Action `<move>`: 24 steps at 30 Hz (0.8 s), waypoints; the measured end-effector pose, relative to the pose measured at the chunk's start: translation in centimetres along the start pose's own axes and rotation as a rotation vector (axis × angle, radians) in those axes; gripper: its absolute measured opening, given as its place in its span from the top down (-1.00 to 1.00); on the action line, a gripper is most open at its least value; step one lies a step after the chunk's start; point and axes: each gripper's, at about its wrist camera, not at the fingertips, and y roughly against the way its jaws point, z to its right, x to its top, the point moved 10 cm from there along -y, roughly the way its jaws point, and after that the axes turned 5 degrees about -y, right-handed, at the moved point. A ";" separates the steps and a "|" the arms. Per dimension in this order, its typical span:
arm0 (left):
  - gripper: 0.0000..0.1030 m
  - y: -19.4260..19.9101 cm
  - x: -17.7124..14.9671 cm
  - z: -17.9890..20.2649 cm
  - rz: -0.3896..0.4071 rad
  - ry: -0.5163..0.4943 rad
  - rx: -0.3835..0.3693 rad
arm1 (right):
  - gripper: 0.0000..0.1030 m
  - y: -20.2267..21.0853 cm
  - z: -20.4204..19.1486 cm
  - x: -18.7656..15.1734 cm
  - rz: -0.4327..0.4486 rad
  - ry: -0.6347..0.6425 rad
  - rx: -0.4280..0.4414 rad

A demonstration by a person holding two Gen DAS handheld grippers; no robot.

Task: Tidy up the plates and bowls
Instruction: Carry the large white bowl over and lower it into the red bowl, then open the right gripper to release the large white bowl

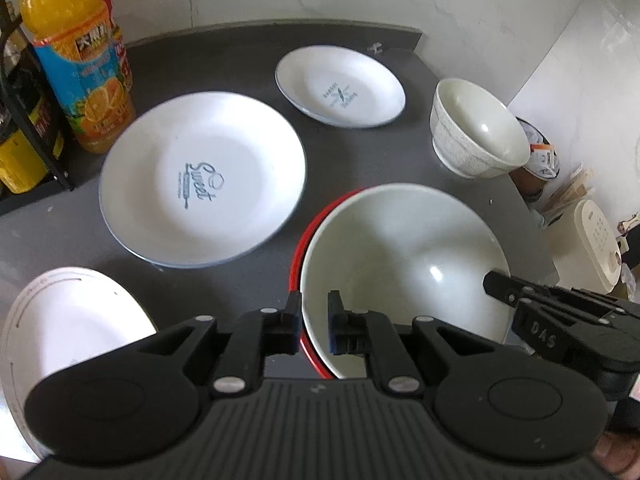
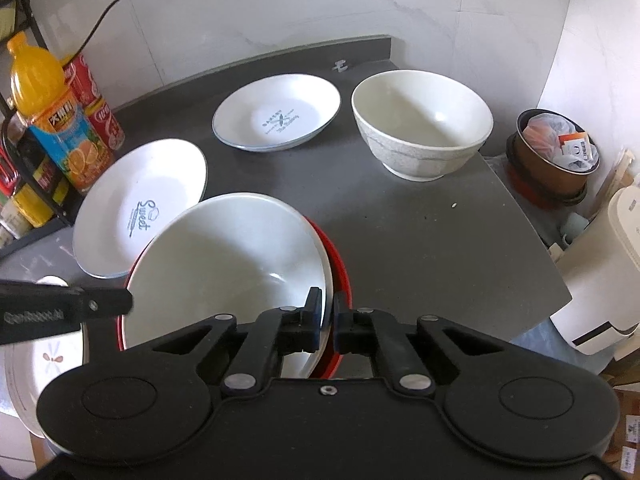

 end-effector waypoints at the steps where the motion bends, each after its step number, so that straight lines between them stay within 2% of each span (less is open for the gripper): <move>1: 0.82 0.2 0.1 -0.1 0.005 0.002 0.000 | 0.72 0.1 0.0 0.1 -0.004 -0.011 0.000; 2: 0.82 0.4 0.3 -0.3 0.008 0.004 -0.002 | 0.46 0.3 0.1 0.3 0.002 -0.030 0.000; 4: 0.82 0.8 0.5 -0.4 0.020 0.002 -0.009 | 0.30 1.0 0.3 1.0 0.037 -0.036 -0.003; 10: 0.79 1.7 1.5 -0.2 0.046 -0.031 -0.041 | 0.30 2.5 1.3 2.1 0.077 -0.082 -0.035; 12: 0.64 2.0 2.0 0.0 0.051 -0.048 -0.052 | 0.20 3.2 1.4 2.3 0.096 -0.106 -0.044; 14: 0.30 2.3 2.4 0.2 0.058 -0.066 -0.056 | -0.01 3.7 1.7 2.5 0.110 -0.151 -0.045; 16: 0.04 2.5 2.9 0.2 0.076 -0.084 -0.057 | -0.02 4.3 1.9 2.5 0.115 -0.185 -0.044; 19: -0.27 2.8 3.7 0.2 0.092 -0.089 -0.064 | -0.22 5.1 2.5 2.4 0.136 -0.224 -0.055; 21: -0.35 2.9 4.1 0.3 0.109 -0.102 -0.080 | -0.43 5.8 3.0 2.4 0.154 -0.246 -0.068; 23: -0.45 3.1 4.5 0.5 0.117 -0.116 -0.086 | -0.79 6.4 3.6 2.4 0.173 -0.274 -0.079; 24: -0.47 3.1 4.7 0.6 0.119 -0.118 -0.086 | -0.84 6.8 3.9 2.3 0.184 -0.285 -0.082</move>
